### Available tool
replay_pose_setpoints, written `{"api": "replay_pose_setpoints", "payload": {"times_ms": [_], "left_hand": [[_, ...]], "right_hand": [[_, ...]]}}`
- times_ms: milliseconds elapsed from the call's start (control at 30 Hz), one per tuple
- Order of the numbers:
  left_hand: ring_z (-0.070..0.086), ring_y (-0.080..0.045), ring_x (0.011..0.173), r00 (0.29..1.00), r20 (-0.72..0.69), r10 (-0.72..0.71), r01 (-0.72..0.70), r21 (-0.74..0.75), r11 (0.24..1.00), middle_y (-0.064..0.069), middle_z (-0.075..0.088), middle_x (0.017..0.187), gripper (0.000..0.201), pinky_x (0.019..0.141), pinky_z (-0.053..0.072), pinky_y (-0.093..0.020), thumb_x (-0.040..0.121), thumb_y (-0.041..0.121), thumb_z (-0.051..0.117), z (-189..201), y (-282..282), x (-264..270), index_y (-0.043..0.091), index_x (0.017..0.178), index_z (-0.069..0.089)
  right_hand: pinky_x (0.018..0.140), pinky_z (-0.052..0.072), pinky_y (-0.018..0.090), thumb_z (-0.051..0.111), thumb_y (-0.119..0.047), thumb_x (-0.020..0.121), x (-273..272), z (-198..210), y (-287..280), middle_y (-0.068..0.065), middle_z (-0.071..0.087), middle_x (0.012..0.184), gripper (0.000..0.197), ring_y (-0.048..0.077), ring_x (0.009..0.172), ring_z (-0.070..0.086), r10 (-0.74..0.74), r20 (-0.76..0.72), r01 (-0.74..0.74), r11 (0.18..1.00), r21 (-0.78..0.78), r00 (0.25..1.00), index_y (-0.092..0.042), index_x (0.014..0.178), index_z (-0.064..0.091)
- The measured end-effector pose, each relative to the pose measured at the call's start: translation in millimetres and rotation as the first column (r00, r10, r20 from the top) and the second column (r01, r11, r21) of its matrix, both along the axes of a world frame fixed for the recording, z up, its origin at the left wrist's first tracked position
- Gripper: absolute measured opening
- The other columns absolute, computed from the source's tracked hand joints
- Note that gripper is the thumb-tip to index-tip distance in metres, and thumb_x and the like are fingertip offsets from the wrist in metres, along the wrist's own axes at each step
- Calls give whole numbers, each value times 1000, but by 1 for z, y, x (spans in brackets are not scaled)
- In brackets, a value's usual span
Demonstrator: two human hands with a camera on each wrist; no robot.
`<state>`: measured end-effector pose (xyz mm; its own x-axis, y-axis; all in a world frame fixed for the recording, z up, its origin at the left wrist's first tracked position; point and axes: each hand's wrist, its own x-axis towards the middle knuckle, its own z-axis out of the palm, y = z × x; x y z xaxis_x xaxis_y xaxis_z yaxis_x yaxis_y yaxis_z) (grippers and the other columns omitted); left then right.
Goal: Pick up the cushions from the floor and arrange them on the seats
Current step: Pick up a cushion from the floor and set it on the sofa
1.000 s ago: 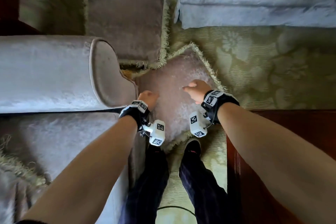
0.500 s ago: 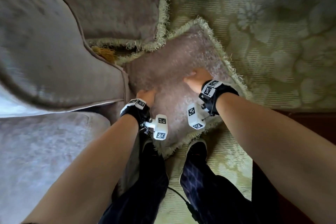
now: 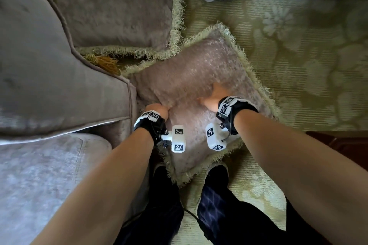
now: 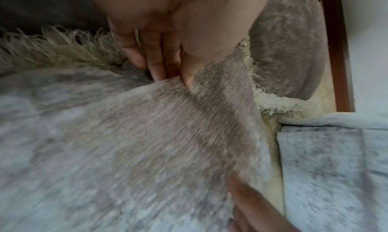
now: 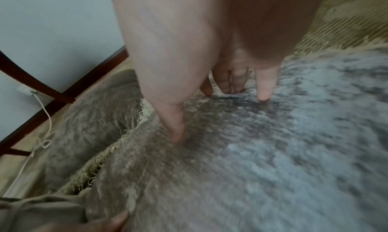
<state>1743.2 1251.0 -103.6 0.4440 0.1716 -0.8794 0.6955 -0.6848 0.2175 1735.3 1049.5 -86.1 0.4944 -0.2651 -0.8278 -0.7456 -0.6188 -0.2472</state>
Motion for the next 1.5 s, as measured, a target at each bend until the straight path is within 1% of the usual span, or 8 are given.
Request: {"api": "replay_pose_setpoints", "payload": {"times_ms": [100,167,333,500,767,900,1100,1500], "left_hand": [[63,-27,84,988,101,120,-107,-123,987,-23,67,107,29,79,52,-33,91,17,61,40,-13,4,-3,111,65],[53,-19,66,984,114,134,-105,-236,966,-19,65,91,16,58,46,-25,92,10,59,84,-28,7,-1,100,67],[61,-15,77,966,248,79,38,-433,901,-3,69,94,11,67,48,-20,93,16,58,205,-90,22,13,94,69],[57,-6,66,917,397,-30,201,-395,896,-7,69,94,17,46,42,-5,94,11,58,318,-123,48,3,104,69],[62,-17,92,719,616,-322,523,-174,835,1,66,103,26,79,47,-22,92,17,61,521,-164,83,11,116,68],[63,-17,86,621,705,-342,556,-88,826,3,67,93,17,75,47,-25,90,18,63,603,-182,100,16,103,73],[64,-14,88,520,800,-299,577,-72,813,4,70,94,16,81,51,-26,90,18,63,697,-218,110,18,103,73],[57,-9,87,362,912,-191,638,-93,764,4,66,98,18,81,43,-19,89,12,66,785,-261,158,11,106,73]], "right_hand": [[65,50,30,72,-38,85,4,29,-3,8,49,146,87,28,101,64,-21,-16,21,999,28,1000,-21,154,22],[72,51,32,70,-45,86,6,60,-3,8,48,148,85,31,109,63,-50,-11,50,998,26,999,-20,153,25],[94,47,35,51,-38,95,22,158,-18,11,58,136,46,31,116,58,-167,171,157,985,68,971,-21,138,50],[96,50,43,63,-33,80,37,274,-70,6,56,132,66,30,112,58,-233,209,218,972,92,950,-23,142,41],[71,49,24,78,-17,74,64,470,-114,5,51,141,91,20,102,56,-120,436,92,992,87,892,-24,150,29],[109,37,42,89,-27,66,68,554,-140,2,30,158,117,26,141,35,-159,554,139,987,78,817,-26,155,15],[117,23,56,90,-64,34,58,632,-191,-5,7,165,153,23,150,15,-239,645,241,967,87,726,-43,151,-7],[116,22,54,51,-85,67,75,700,-262,5,27,159,106,31,145,26,-421,701,488,865,118,576,-34,153,17]]}}
